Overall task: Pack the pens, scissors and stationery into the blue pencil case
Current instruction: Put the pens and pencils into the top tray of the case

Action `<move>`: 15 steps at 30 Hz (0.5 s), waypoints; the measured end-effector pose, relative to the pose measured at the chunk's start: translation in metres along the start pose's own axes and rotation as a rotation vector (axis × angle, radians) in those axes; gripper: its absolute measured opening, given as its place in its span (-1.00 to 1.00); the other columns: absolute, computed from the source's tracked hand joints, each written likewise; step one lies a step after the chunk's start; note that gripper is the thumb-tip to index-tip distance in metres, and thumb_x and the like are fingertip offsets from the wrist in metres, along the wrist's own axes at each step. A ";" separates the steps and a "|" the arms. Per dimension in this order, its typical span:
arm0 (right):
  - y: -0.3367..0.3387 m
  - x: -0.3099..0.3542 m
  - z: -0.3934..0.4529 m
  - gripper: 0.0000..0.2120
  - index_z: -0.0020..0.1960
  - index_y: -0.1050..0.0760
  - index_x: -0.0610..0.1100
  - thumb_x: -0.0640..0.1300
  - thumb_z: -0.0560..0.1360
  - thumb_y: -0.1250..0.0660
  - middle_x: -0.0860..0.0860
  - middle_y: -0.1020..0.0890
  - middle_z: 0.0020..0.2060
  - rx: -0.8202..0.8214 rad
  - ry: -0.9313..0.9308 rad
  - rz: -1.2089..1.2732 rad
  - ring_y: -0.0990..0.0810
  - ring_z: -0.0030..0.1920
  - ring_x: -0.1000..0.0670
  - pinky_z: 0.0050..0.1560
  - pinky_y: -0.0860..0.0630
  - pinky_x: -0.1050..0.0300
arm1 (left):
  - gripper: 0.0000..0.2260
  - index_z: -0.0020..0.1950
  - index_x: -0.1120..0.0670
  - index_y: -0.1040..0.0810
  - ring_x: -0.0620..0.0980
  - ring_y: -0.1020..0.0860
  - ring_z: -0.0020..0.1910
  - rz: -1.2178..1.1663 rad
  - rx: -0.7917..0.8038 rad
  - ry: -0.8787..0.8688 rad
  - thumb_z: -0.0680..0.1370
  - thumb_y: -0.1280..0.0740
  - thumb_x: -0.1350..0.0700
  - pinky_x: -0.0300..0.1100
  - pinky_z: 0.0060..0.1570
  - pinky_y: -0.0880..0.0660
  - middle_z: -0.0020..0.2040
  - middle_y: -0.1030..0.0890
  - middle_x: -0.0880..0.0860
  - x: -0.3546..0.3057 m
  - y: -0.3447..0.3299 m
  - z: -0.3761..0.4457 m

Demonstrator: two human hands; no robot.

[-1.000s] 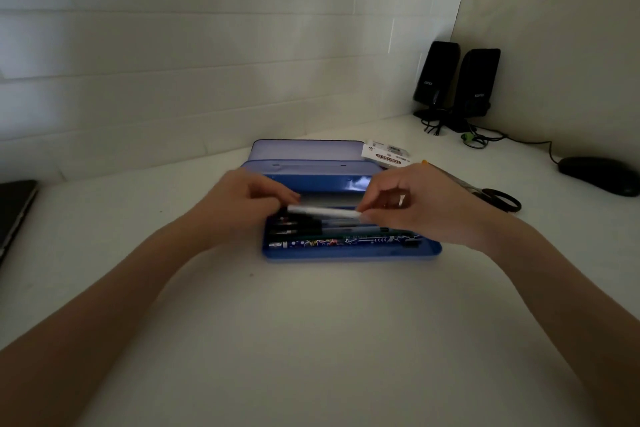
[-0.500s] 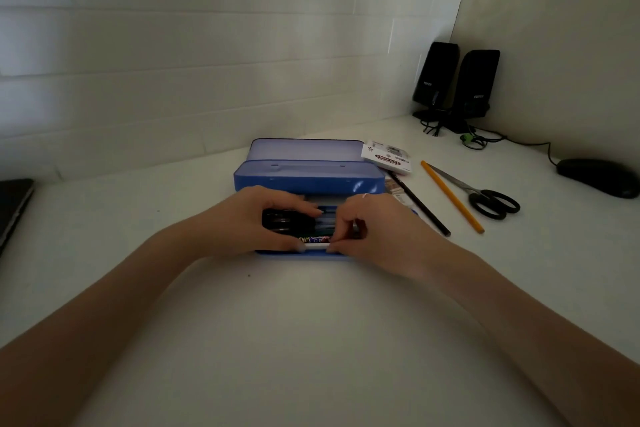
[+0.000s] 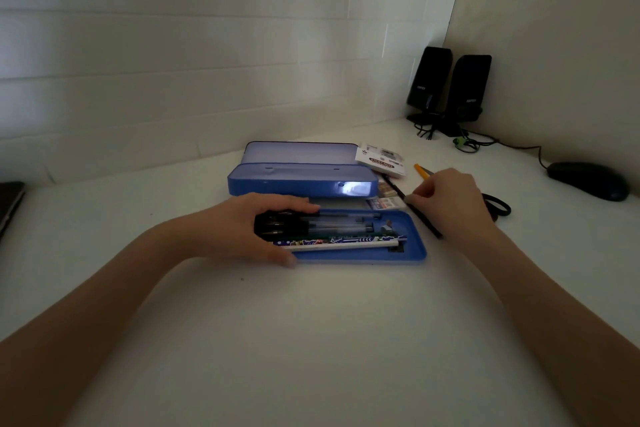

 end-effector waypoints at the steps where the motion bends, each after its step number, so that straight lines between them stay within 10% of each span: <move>1: 0.000 0.001 -0.001 -0.80 -0.02 -0.64 -0.19 -0.08 0.46 -0.38 -0.11 -0.66 -0.16 0.004 -0.005 -0.013 -0.60 -0.18 -0.05 -0.14 -0.54 0.08 | -0.25 0.27 -0.41 -0.32 -0.32 -0.35 0.30 0.028 0.016 0.005 0.12 -0.50 -0.28 -0.37 0.28 -0.27 0.32 -0.36 -0.35 0.001 -0.001 0.000; 15: 0.007 0.002 -0.001 -0.85 -0.08 -0.64 -0.23 -0.20 0.38 -0.43 -0.12 -0.66 -0.16 -0.004 -0.080 -0.036 -0.60 -0.17 -0.06 -0.16 -0.55 0.09 | -0.38 0.21 -0.34 -0.37 -0.36 -0.39 0.21 0.091 -0.083 -0.042 0.20 -0.51 -0.20 -0.52 0.17 -0.30 0.21 -0.42 -0.34 -0.001 -0.010 0.002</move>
Point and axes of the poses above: each hand's wrist, its own z-axis towards the middle knuckle, its own y-axis out of the back of the hand, x = y × z, the point moved 4 cm from there along z, towards the middle knuckle
